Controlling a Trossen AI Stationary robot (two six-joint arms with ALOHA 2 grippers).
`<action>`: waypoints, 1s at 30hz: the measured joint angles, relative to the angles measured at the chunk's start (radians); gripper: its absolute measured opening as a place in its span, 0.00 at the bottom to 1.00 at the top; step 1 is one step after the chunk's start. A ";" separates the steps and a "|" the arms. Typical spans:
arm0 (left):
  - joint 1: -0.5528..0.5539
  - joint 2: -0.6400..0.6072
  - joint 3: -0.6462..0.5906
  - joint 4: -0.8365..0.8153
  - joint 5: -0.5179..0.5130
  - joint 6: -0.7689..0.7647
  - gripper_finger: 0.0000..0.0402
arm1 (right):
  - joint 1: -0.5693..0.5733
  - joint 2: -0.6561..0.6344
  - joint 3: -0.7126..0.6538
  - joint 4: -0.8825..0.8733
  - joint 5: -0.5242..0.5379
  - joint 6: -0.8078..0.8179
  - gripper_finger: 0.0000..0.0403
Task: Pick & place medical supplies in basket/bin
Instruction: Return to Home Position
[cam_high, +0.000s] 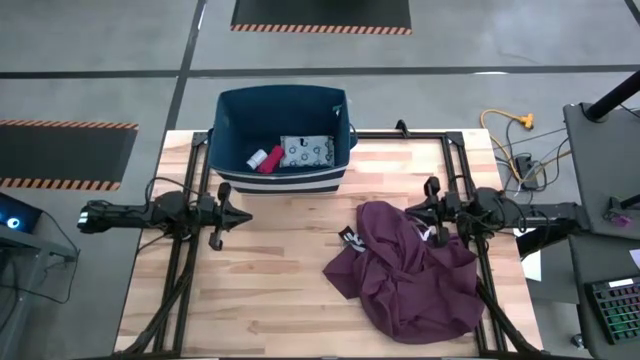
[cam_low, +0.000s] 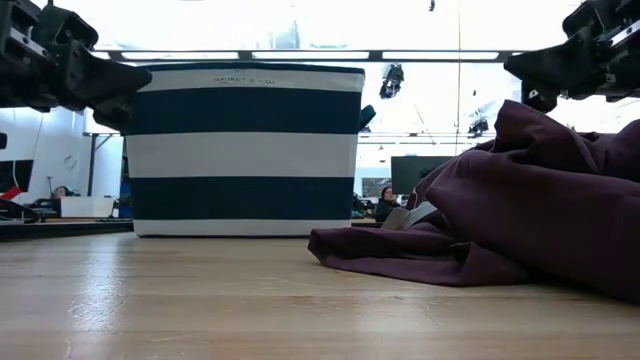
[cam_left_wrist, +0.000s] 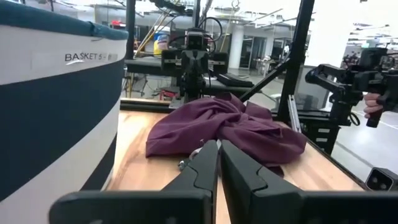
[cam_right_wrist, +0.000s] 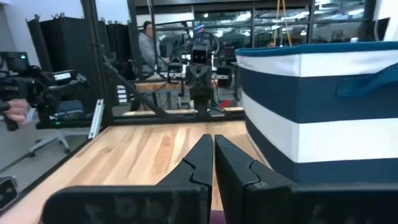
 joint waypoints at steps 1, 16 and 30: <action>0.000 0.000 0.000 0.000 0.000 0.000 0.00 | 0.000 -0.007 0.000 -0.003 0.004 0.000 0.02; 0.000 0.037 0.001 0.005 -0.018 -0.024 0.00 | 0.000 -0.002 0.000 -0.045 0.024 -0.064 0.02; 0.000 0.126 0.001 -0.004 -0.019 -0.025 0.00 | 0.000 -0.002 0.000 -0.044 0.024 -0.066 0.02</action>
